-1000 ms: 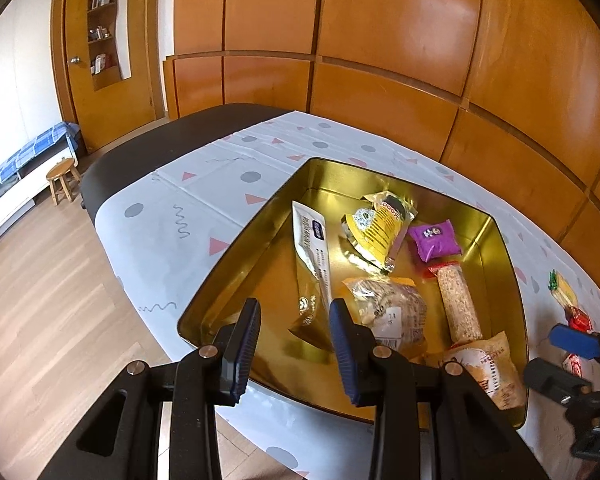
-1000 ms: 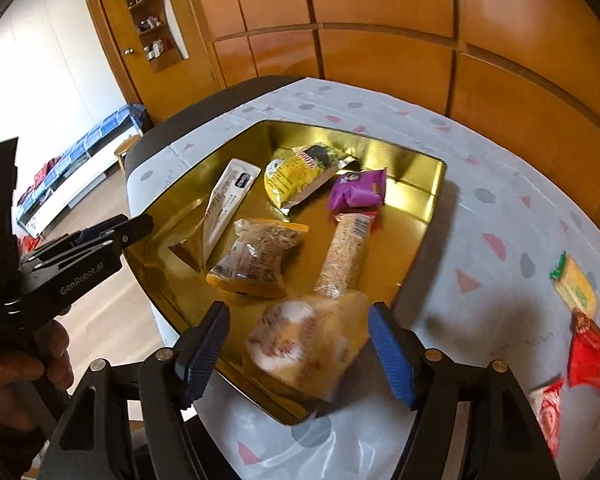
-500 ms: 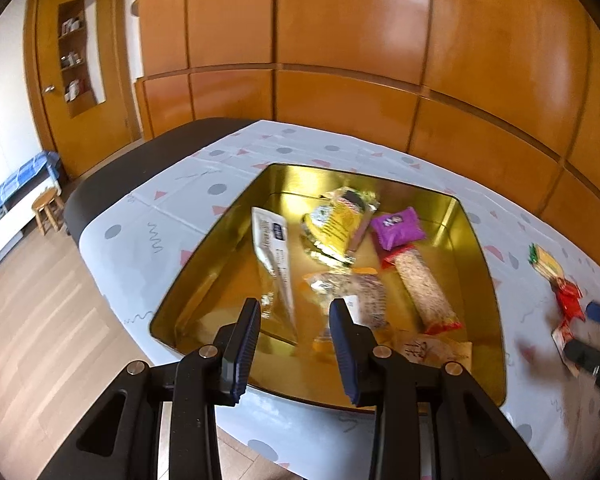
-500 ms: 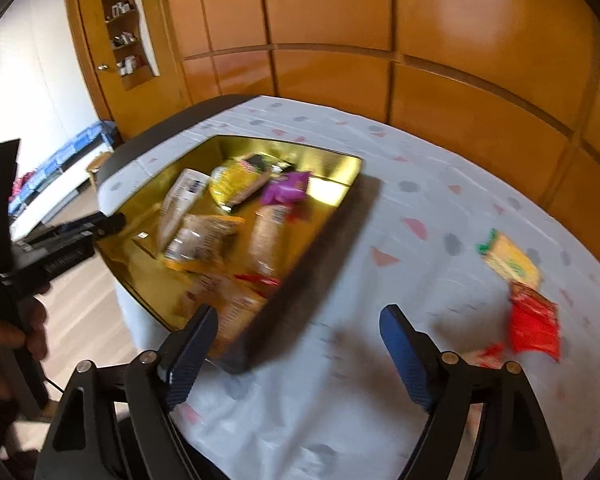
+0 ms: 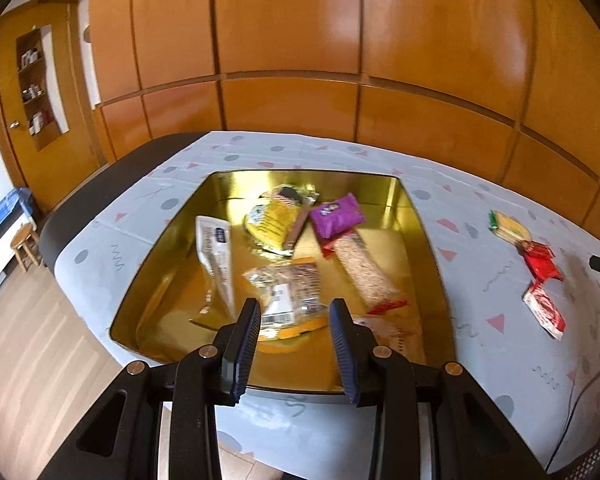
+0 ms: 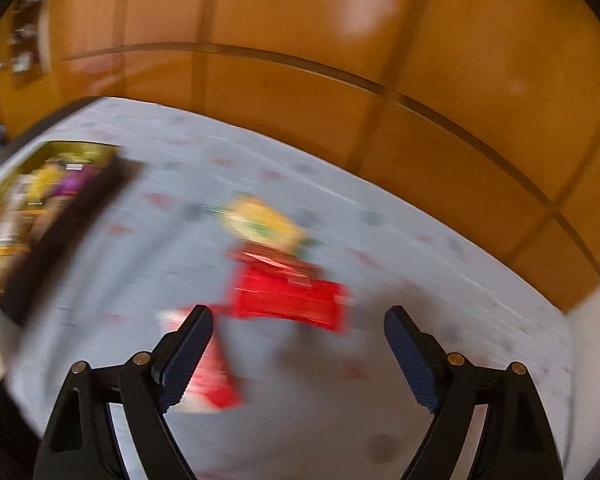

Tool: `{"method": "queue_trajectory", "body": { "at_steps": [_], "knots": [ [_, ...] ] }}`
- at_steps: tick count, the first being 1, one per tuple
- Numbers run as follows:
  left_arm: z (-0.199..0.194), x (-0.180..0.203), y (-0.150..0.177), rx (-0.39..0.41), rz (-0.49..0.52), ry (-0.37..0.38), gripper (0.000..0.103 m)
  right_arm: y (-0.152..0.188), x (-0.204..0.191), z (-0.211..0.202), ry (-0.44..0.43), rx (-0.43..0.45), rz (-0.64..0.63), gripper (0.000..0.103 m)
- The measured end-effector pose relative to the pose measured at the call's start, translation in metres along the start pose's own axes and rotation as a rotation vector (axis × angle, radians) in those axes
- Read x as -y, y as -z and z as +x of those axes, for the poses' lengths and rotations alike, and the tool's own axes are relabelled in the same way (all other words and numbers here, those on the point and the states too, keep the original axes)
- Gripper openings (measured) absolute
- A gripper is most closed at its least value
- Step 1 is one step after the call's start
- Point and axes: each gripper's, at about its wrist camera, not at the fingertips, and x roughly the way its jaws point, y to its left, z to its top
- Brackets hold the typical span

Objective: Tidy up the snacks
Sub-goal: 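Move the right gripper back toward the remaining snacks while the left gripper approaches the red-and-white pastry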

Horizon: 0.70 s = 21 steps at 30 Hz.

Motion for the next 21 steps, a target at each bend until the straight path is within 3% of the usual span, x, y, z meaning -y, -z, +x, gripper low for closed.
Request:
{"method": "queue_trajectory", "body": {
  "at_steps": [5,7,10,13,21],
  "knots": [
    [-0.004,0.016,0.001,-0.002,0.047,0.014,0.036,0.028,0.081,0.029,0.134,-0.047,0.227,0.088],
    [-0.006,0.024,0.002,-0.001,0.067,0.023,0.036,0.039,0.108,0.039,0.196,-0.122,0.33,0.088],
    [-0.007,0.035,0.005,0.001,0.104,0.036,0.036,0.045,0.135,0.038,0.205,-0.126,0.455,0.088],
    [-0.006,0.045,0.007,-0.01,0.125,0.06,0.036,0.048,0.147,0.041,0.183,-0.152,0.53,0.088],
    [-0.005,0.068,0.013,-0.029,0.181,0.093,0.036,0.048,0.14,0.038,0.178,-0.13,0.549,0.092]
  ]
}}
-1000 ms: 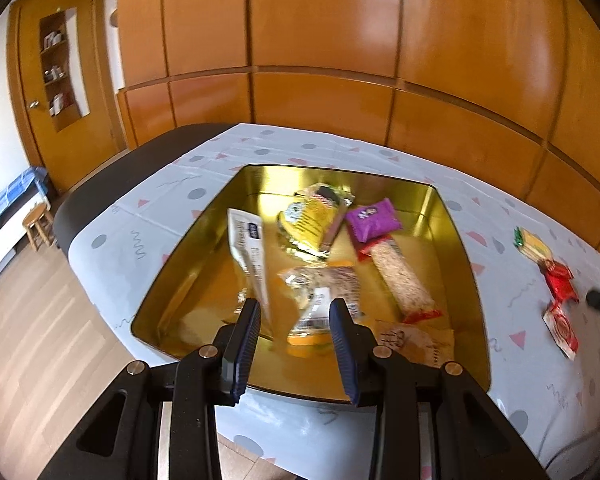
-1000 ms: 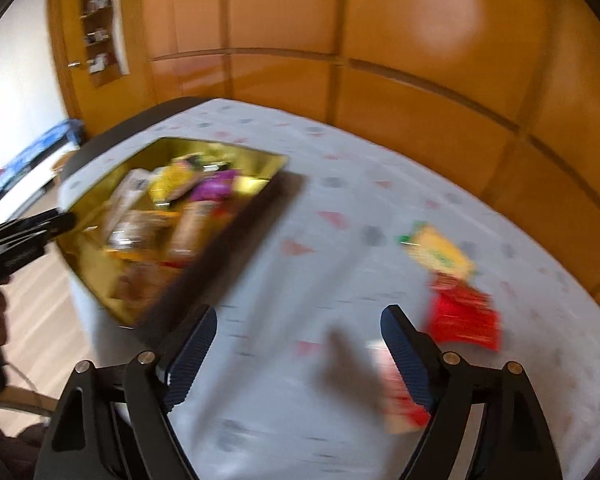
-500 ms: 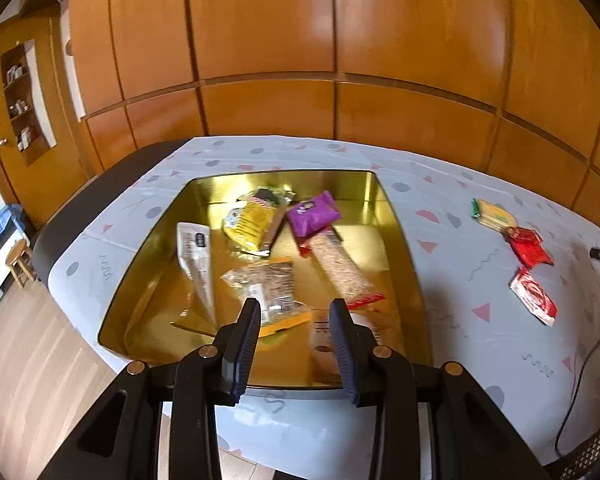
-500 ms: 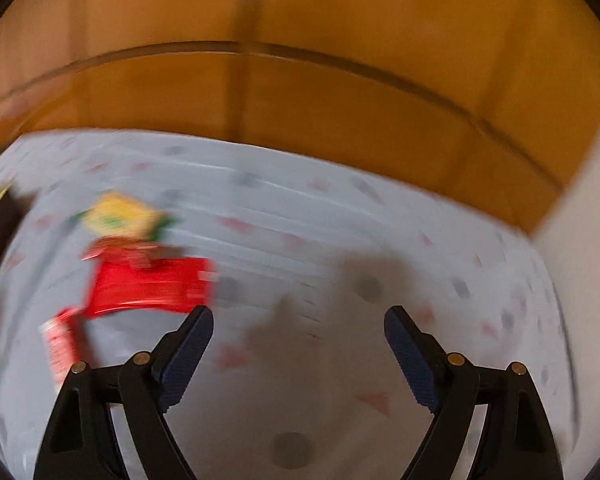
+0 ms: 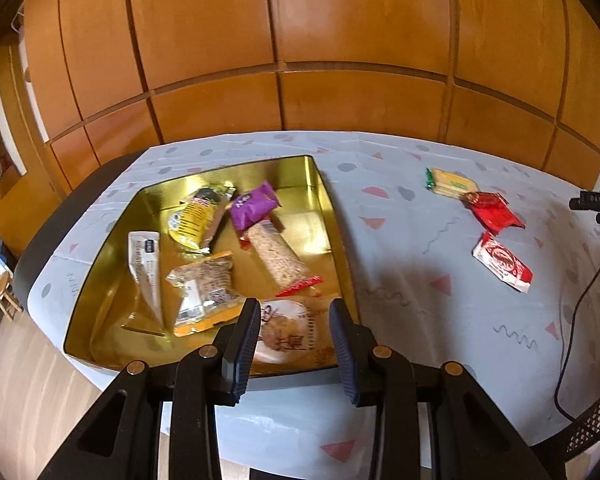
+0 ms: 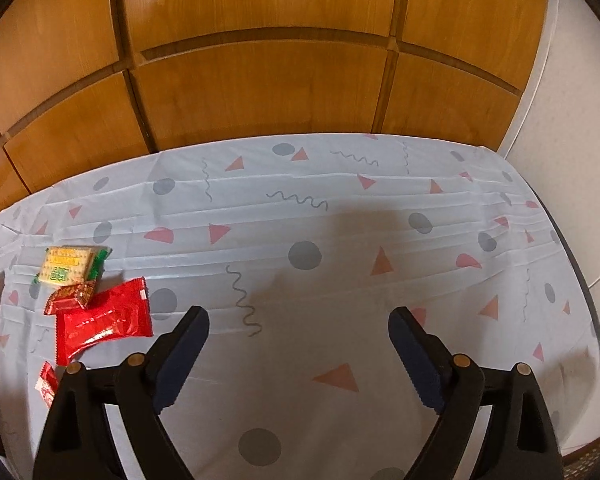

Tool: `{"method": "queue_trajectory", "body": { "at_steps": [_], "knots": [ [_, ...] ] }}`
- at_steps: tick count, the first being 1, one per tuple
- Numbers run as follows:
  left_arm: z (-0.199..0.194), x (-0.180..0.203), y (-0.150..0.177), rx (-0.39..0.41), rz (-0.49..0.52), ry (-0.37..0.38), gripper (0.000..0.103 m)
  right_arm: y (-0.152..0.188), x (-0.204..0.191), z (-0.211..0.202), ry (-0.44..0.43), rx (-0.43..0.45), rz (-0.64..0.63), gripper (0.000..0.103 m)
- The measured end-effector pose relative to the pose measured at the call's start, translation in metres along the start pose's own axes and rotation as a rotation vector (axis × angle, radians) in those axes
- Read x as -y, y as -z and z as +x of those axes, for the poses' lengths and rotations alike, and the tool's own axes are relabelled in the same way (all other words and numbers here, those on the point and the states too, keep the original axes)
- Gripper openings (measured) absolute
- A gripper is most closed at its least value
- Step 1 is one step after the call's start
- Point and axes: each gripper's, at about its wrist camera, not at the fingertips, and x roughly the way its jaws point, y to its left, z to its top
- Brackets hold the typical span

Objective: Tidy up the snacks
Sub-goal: 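Move the right gripper back toward the remaining snacks while the left gripper approaches the red-and-white pastry, then grasp the red-and-white wrapped pastry with the left gripper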

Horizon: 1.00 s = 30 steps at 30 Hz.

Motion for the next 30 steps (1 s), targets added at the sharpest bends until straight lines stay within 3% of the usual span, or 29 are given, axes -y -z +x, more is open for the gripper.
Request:
{"method": "queue_trajectory", "body": {
  "at_steps": [15,24,28,30],
  "knots": [
    [0.008,0.043,-0.008,-0.026,0.078,0.1,0.036,-0.005,0.018,-0.007,-0.035,-0.002,0.113,0.095],
    [0.034,0.094,-0.027,-0.134,0.085,0.312,0.036,-0.007,0.025,-0.007,-0.067,-0.017,0.163,0.096],
    [0.047,0.122,-0.033,-0.184,0.102,0.372,0.036,-0.007,0.021,-0.007,-0.075,-0.018,0.151,0.098],
    [0.054,0.135,-0.036,-0.21,0.101,0.405,0.043,-0.007,0.018,-0.008,-0.08,-0.016,0.138,0.098]
  ]
}}
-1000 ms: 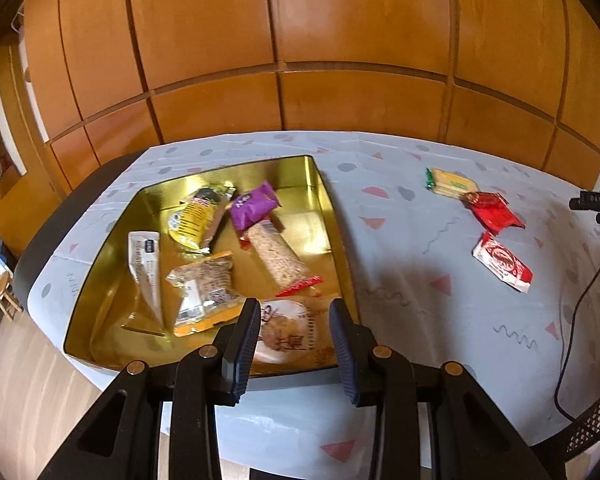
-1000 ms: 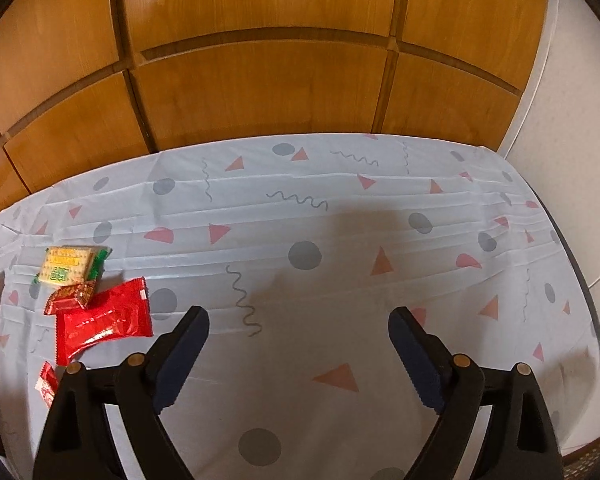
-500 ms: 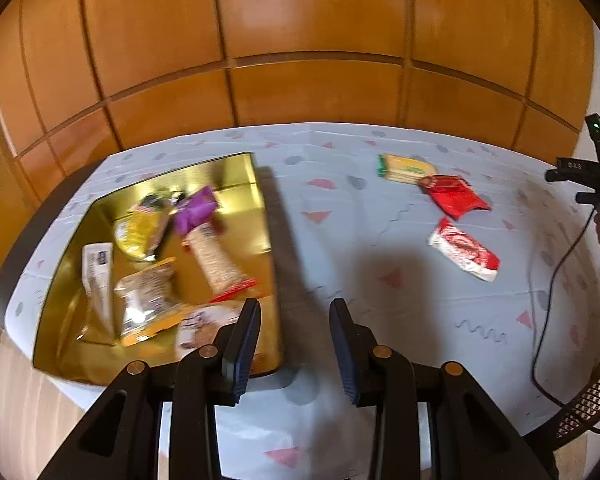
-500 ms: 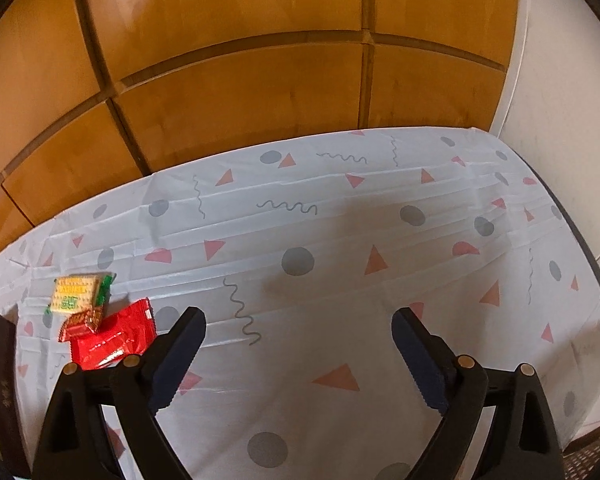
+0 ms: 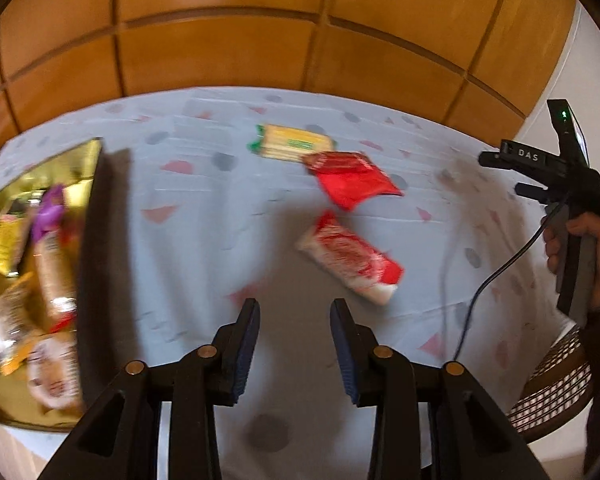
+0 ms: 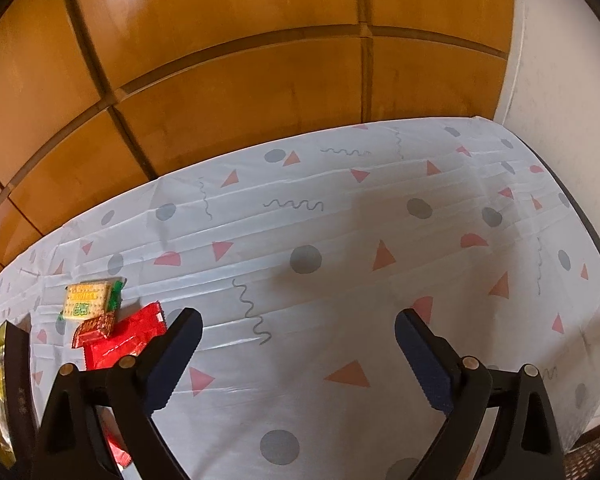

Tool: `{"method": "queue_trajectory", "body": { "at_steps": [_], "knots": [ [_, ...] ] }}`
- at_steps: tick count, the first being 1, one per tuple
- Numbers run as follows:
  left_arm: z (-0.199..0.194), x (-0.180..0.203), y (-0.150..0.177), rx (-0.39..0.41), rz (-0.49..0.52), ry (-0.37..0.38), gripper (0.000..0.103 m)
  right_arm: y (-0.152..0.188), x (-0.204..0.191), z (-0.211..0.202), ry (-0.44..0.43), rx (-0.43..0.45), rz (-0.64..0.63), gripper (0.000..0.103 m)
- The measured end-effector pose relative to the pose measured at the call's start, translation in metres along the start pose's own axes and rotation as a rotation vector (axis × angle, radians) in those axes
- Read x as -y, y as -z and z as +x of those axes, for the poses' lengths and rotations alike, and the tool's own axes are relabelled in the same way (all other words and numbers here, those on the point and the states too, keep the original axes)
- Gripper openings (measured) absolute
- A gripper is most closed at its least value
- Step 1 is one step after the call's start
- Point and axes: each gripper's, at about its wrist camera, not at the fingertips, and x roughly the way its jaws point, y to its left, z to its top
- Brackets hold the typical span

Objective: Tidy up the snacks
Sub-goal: 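Grasp the red-and-white wrapped pastry with the left gripper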

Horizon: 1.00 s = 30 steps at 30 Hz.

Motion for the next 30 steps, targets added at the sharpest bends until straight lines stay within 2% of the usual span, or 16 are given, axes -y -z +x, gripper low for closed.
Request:
{"method": "queue_trajectory", "body": {
  "at_steps": [2,3,7,14,24,27,28,30],
  "knots": [
    [0.013,0.009,-0.006,-0.033,-0.009,0.035,0.054,0.0,-0.004,0.0,-0.007,0.0,-0.015,0.098],
    [0.018,0.012,-0.008,-0.045,-0.012,0.046,0.055,0.0,-0.005,0.0,-0.009,0.0,-0.019,0.098],
    [0.043,0.024,-0.017,-0.091,-0.042,0.044,0.059,0.0,-0.007,0.0,-0.024,-0.002,-0.023,0.099],
    [0.072,0.031,-0.03,-0.105,-0.087,0.001,0.062,0.0,-0.012,0.003,-0.043,-0.015,-0.035,0.1],
    [0.09,0.049,-0.038,-0.072,0.024,-0.092,0.064,0.0,-0.023,0.007,-0.045,-0.026,-0.091,0.1],
    [0.09,0.054,-0.033,-0.049,0.097,-0.144,0.053,0.0,-0.025,0.006,-0.05,-0.023,-0.102,0.1],
    [0.09,0.055,-0.032,-0.042,0.111,-0.16,0.039,0.0,-0.025,0.006,-0.051,-0.022,-0.105,0.1],
    [0.086,0.049,-0.031,-0.033,0.123,-0.146,0.033,0.0,-0.026,0.006,-0.051,-0.02,-0.112,0.1]
  ]
}}
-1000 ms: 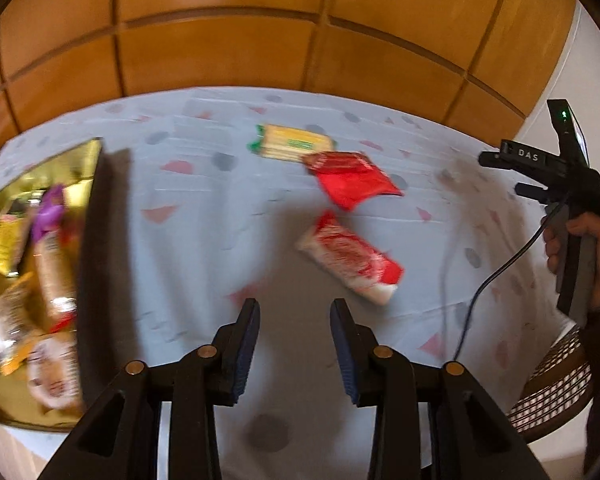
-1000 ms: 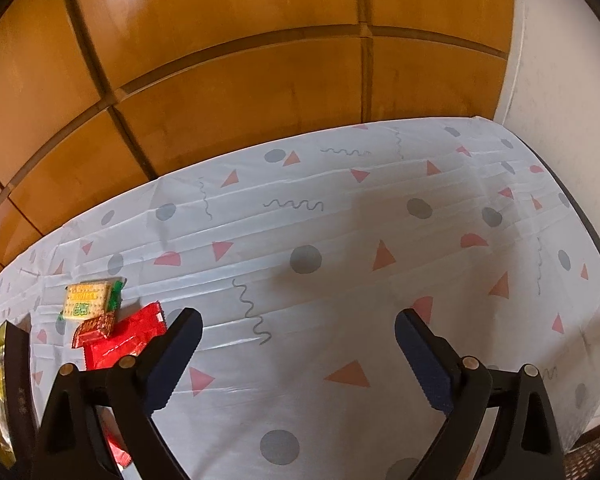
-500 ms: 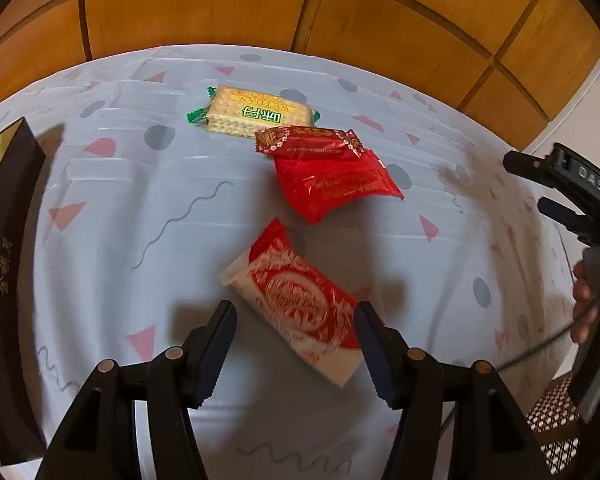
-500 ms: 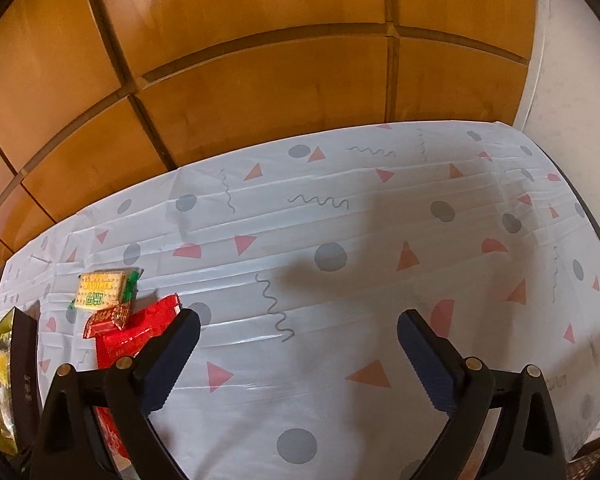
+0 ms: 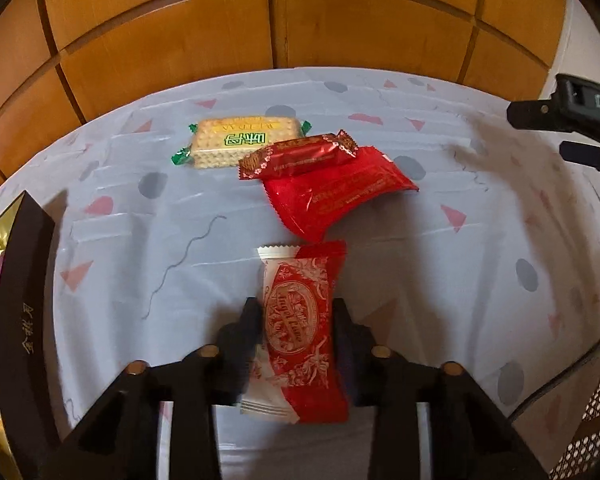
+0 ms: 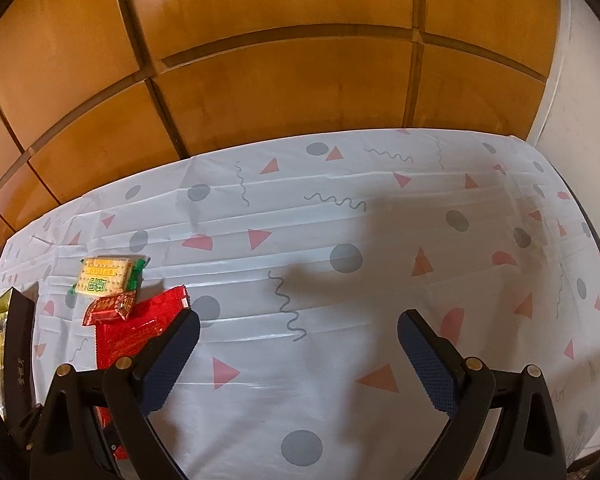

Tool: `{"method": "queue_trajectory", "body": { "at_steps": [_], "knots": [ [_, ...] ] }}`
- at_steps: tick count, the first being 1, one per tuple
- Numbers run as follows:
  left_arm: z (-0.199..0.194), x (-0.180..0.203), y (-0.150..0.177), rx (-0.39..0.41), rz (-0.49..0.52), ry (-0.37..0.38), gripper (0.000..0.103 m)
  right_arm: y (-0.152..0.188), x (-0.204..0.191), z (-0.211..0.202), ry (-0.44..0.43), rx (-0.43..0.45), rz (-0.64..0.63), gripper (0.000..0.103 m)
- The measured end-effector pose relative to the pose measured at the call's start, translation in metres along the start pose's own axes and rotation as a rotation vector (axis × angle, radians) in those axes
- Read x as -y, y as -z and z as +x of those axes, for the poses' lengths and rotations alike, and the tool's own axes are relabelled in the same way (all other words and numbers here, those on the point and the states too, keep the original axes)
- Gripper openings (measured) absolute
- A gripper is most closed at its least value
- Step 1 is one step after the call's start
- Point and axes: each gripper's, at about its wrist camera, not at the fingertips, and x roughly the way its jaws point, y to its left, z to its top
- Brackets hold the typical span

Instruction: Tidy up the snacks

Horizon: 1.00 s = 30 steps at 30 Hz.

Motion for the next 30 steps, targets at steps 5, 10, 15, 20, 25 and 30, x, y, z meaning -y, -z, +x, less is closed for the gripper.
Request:
{"method": "queue_trajectory", "body": {
  "at_steps": [5,10,15,20,25,30],
  "knots": [
    [-0.01,-0.006,0.016,0.029,0.061,-0.006,0.03,0.0,-0.002,0.0,0.006,0.003,-0.017,0.1],
    [-0.022,-0.013,0.035,0.059,0.083,0.011,0.03,0.001,-0.004,0.004,0.012,-0.015,-0.035,0.1],
    [-0.029,-0.022,0.051,0.091,0.099,0.033,0.03,0.004,-0.009,0.009,0.023,-0.039,-0.073,0.1],
    [-0.033,-0.029,0.063,0.124,0.093,0.053,0.031,0.006,-0.013,0.012,0.037,-0.049,-0.098,0.1],
    [-0.033,-0.028,0.067,0.15,0.09,0.048,0.032,0.007,-0.014,0.013,0.047,-0.053,-0.111,0.1],
    [-0.033,-0.03,0.07,0.17,0.077,0.052,0.032,0.007,-0.012,0.015,0.047,-0.059,-0.105,0.1]
  ]
}}
